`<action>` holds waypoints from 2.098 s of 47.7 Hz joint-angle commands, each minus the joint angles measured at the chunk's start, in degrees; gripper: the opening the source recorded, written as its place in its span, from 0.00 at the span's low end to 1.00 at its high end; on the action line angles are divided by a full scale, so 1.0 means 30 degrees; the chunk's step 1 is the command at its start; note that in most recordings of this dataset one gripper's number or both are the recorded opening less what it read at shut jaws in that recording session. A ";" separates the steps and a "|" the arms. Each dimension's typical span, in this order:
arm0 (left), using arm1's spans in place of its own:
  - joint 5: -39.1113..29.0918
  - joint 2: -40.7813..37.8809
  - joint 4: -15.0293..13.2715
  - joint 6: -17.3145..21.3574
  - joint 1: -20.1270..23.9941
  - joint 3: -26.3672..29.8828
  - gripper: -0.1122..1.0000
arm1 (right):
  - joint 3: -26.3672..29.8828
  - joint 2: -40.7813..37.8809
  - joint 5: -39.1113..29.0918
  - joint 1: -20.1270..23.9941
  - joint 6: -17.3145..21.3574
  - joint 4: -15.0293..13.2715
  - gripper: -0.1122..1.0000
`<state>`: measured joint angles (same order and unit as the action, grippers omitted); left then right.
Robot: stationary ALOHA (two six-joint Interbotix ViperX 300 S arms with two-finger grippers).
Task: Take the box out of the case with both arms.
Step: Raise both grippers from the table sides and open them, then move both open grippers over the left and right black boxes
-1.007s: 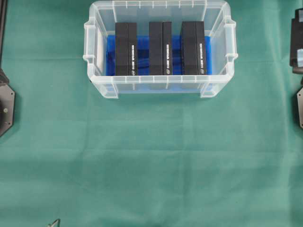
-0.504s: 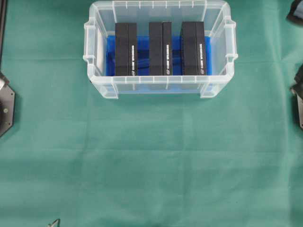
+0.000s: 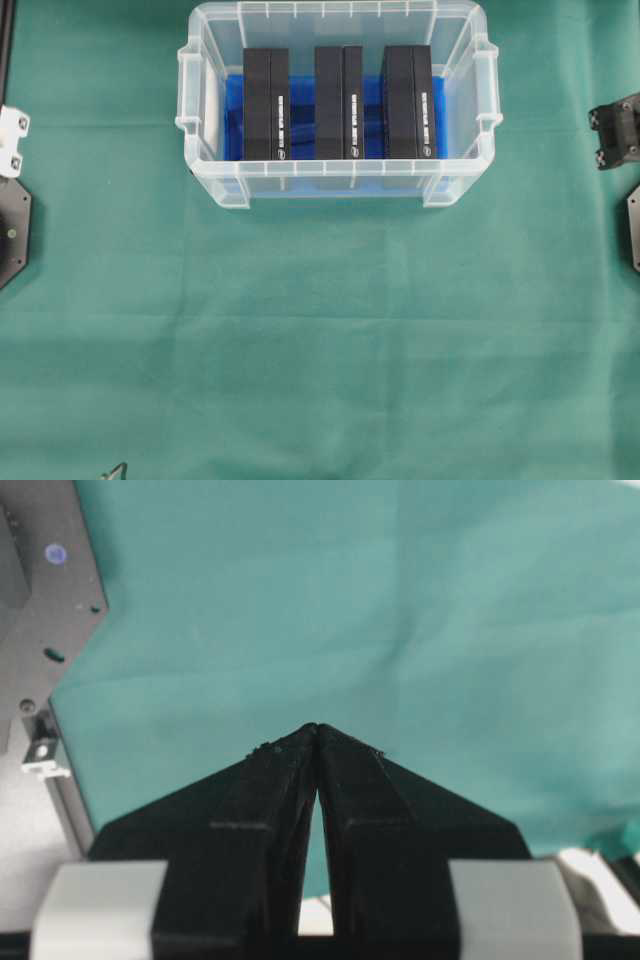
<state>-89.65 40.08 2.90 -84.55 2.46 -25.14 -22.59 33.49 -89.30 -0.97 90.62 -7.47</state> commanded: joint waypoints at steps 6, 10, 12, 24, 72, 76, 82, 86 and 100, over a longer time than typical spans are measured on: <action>0.0059 -0.0322 0.0234 0.1963 0.1729 0.0557 0.10 | 0.0469 -0.0088 0.0059 -0.1787 -0.1436 -0.0352 0.10; 0.0234 -0.0498 0.0205 0.3662 0.3252 0.0615 0.10 | 0.0469 -0.0176 0.0293 -0.3311 -0.2930 -0.0557 0.10; 0.0352 -0.0557 0.0205 0.4424 0.4043 0.0645 0.10 | 0.0469 -0.0264 0.0439 -0.4043 -0.3633 -0.0586 0.10; 0.2021 -0.1113 0.0088 0.8760 0.7412 0.0879 0.10 | 0.0469 -0.0791 0.1846 -0.6680 -0.7441 -0.0586 0.10; 0.2344 -0.1377 0.0029 0.8701 0.7412 0.0469 0.92 | -0.0674 -0.0967 0.2285 -0.6768 -0.5625 -0.1113 0.97; 0.2432 -0.1113 0.0000 0.8730 0.7383 0.0293 0.92 | -0.0674 -0.0908 0.2285 -0.6768 -0.5479 -0.1113 0.97; 0.2285 -0.1201 -0.0088 0.8643 0.7441 0.0322 0.92 | -0.0645 -0.0967 0.2344 -0.6768 -0.5391 -0.1025 0.97; 0.2314 -0.1377 -0.0088 0.8584 0.7441 0.0439 0.92 | -0.0557 -0.1055 0.2432 -0.6768 -0.5361 -0.0938 0.97; 0.1875 -0.3662 -0.0234 0.7324 0.7236 0.2021 0.92 | 0.1143 -0.3428 0.3486 -0.6680 -0.5391 -0.0498 0.96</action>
<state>-83.50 30.67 2.29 -62.14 24.61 -21.88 -21.88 24.52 -79.72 -21.18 74.36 -9.23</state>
